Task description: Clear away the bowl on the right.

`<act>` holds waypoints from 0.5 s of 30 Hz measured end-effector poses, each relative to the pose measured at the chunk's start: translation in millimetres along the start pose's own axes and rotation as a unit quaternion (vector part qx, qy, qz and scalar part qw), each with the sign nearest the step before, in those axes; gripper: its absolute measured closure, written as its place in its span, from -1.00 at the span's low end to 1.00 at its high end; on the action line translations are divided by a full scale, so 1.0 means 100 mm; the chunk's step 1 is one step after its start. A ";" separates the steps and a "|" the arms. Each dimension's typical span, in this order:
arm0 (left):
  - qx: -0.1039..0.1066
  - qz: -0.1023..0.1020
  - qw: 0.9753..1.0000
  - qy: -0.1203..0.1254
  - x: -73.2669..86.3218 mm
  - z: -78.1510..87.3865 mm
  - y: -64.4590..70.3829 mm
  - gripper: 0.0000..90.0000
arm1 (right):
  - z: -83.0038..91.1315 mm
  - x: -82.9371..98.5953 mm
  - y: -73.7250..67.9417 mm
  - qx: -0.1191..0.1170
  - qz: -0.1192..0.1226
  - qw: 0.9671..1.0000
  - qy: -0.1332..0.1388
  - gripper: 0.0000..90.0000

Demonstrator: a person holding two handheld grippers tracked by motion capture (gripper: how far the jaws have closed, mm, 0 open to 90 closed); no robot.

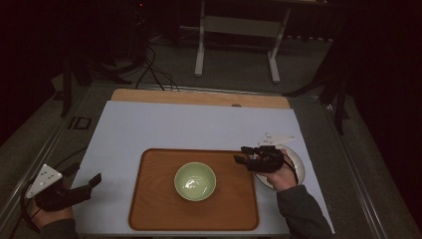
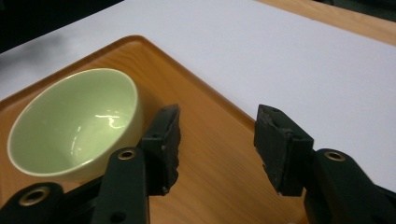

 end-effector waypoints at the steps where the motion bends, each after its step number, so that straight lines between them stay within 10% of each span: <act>1: 0.000 0.000 1.000 0.000 0.00 0.00 0.00 -0.65 | 0.02 0.01 0.02 0.003 -0.003 1.000 0.002 0.08; 15: 0.000 0.000 1.000 -0.001 0.00 0.00 0.00 -0.65 | 0.26 0.26 0.27 0.058 -0.029 0.998 0.021 -0.23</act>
Point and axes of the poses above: each handheld gripper's, and its own axes: z roughly backward along the jaws, x roughly out of its underside, y roughly to its right, the point moved 6 cm from there along -z, roughly forward along the jaws, and after that the axes turned 3 degrees about -y, right-handed, at the moved point
